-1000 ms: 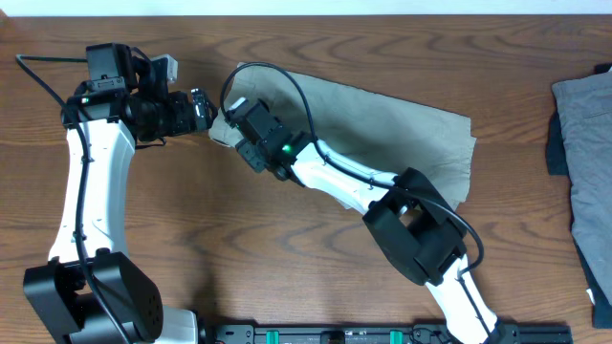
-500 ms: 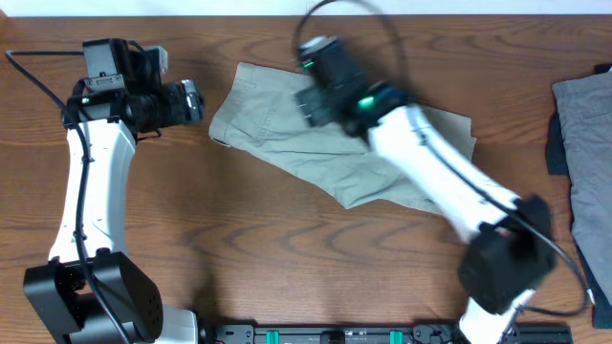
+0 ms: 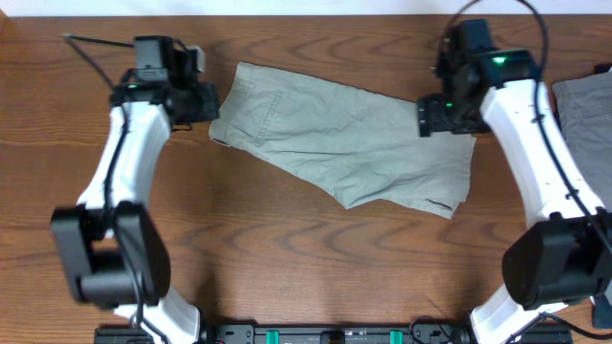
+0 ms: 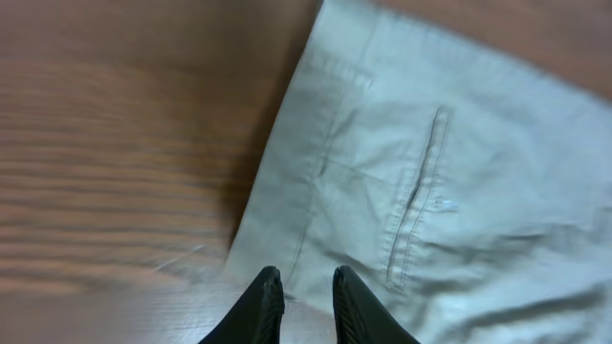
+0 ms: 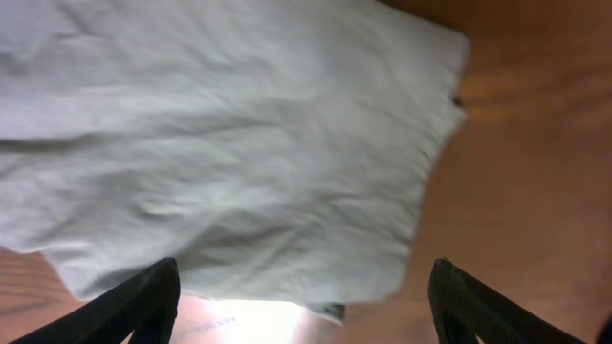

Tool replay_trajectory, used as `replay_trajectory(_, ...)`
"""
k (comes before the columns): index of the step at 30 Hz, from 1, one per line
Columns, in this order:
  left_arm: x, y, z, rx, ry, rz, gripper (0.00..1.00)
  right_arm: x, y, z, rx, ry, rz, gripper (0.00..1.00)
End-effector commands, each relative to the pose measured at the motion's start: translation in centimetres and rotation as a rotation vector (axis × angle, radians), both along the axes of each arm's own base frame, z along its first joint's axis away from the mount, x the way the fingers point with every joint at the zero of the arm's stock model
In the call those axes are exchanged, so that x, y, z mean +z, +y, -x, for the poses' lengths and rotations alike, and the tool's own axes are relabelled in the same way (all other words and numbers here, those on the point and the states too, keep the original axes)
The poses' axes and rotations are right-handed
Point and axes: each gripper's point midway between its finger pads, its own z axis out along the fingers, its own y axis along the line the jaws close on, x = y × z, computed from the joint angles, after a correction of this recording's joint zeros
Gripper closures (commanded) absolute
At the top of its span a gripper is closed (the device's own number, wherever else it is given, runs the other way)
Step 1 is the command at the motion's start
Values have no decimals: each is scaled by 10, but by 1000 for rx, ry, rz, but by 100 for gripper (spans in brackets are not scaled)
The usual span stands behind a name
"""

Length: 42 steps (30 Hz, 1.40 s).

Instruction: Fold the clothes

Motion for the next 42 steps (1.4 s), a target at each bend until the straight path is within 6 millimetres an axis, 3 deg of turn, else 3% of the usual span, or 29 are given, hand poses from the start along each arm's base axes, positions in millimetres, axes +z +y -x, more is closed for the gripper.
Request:
replay_trajectory(1,-34,-6,1,-13,70,-7,79,-4,-17,10,-84,44,-51,19)
replay_trajectory(5,-62,-11,4,-26,132,-6,79,-27,-35,27,-150,121,-61,24)
replay_trajectory(10,-91,-12,12,-28,211,-7,79,-72,-52,44,-219,173,-63,30)
replay_trajectory(16,-105,-12,37,-1,334,4,81,-120,-72,47,-323,121,-79,42)
replay_trajectory(18,-107,-12,48,8,383,4,89,-131,-79,48,-342,102,-82,42)
replay_trajectory(22,-112,1,70,78,485,-55,91,-145,-89,48,-372,67,-84,41)
replay_trajectory(27,-109,3,88,81,557,-75,91,-145,-93,41,-352,34,-80,35)
replay_trajectory(30,-97,4,80,83,516,-73,91,-135,-95,28,-338,-6,-78,30)
replay_trajectory(33,-67,4,62,86,421,-69,90,-110,-98,8,-325,-57,-76,26)
replay_trajectory(35,-42,4,50,88,345,-67,83,-90,-101,-6,-310,-91,-73,24)
replay_trajectory(36,-26,4,44,90,299,-65,75,-77,-102,-16,-295,-119,-69,21)
replay_trajectory(39,14,4,31,94,176,-61,73,-50,-105,-39,-252,-200,-61,20)
replay_trajectory(42,48,4,26,97,71,-57,59,-35,-104,-57,-205,-274,-73,20)
